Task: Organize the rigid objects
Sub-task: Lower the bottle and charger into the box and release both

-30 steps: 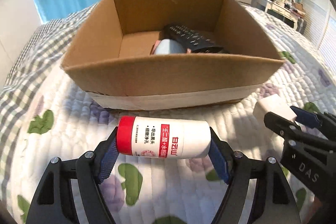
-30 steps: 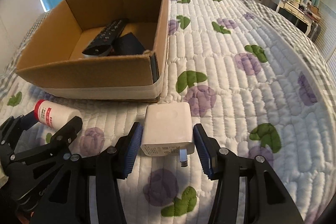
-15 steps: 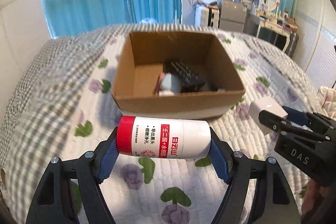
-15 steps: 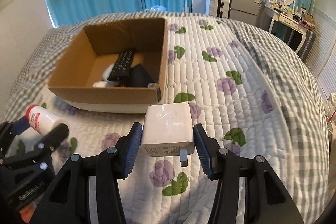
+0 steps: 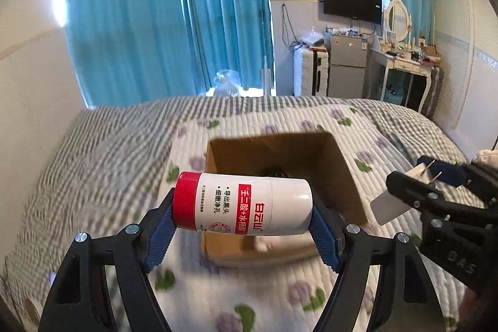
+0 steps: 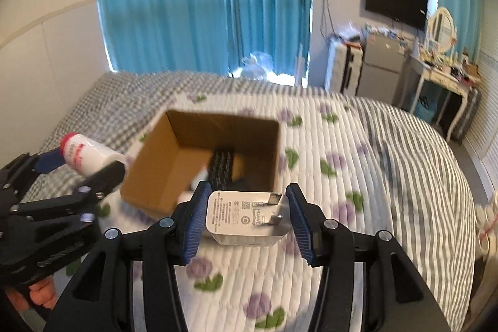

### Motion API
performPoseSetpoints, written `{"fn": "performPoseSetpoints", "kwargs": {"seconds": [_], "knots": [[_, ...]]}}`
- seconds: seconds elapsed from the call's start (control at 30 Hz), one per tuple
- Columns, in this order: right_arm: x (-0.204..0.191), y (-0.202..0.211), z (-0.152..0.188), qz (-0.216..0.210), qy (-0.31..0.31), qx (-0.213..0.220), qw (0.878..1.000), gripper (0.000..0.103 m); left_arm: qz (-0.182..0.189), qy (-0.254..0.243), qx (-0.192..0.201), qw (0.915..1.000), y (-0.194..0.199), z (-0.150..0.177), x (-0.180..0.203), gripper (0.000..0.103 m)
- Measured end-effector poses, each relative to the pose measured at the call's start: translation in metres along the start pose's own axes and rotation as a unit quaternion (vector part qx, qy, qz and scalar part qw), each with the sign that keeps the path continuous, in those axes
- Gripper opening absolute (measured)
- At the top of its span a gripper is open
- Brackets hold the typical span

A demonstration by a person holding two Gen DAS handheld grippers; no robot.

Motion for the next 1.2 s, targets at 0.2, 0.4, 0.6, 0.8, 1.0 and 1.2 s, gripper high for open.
{"fn": "performPoseSetpoints", "kwargs": {"seconds": [0.2, 0.4, 0.6, 0.8, 1.0, 1.2], "knots": [[0.003, -0.03, -0.037, -0.009, 0.013, 0.013, 1.0, 0.049, 0.003, -0.01, -0.01, 0.9999, -0.056, -0.017, 0.005, 0.078], [0.013, -0.078, -0.047, -0.006, 0.025, -0.001, 1.0, 0.049, 0.023, -0.003, -0.022, 0.9995, -0.111, -0.006, 0.016, 0.078], [0.026, -0.118, -0.031, -0.01, 0.024, -0.03, 0.999, 0.049, 0.031, -0.001, -0.044, 0.9985, -0.141, 0.008, 0.023, 0.078], [0.029, -0.124, -0.029, -0.017, 0.021, -0.029, 0.999, 0.05, 0.039, -0.013, -0.058, 0.9974, -0.145, 0.016, 0.023, 0.083], [0.026, -0.119, -0.035, -0.018, 0.021, -0.024, 0.999, 0.05, 0.027, -0.005, -0.019, 0.9994, -0.12, -0.004, 0.009, 0.087], [0.013, -0.136, -0.042, -0.024, 0.036, -0.034, 0.998, 0.05, 0.013, -0.001, -0.016, 0.9998, -0.124, -0.007, -0.006, 0.087]]}}
Point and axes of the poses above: each gripper's, at about its wrist camera, not at the fingertips, and y roughly against the way its jaws point, x to its right, z to its underside, the point moved 10 cm from there along -y, roughly the way its jaws point, and after that the axes turned 5 degrees about -z, right-handed, at the moved point
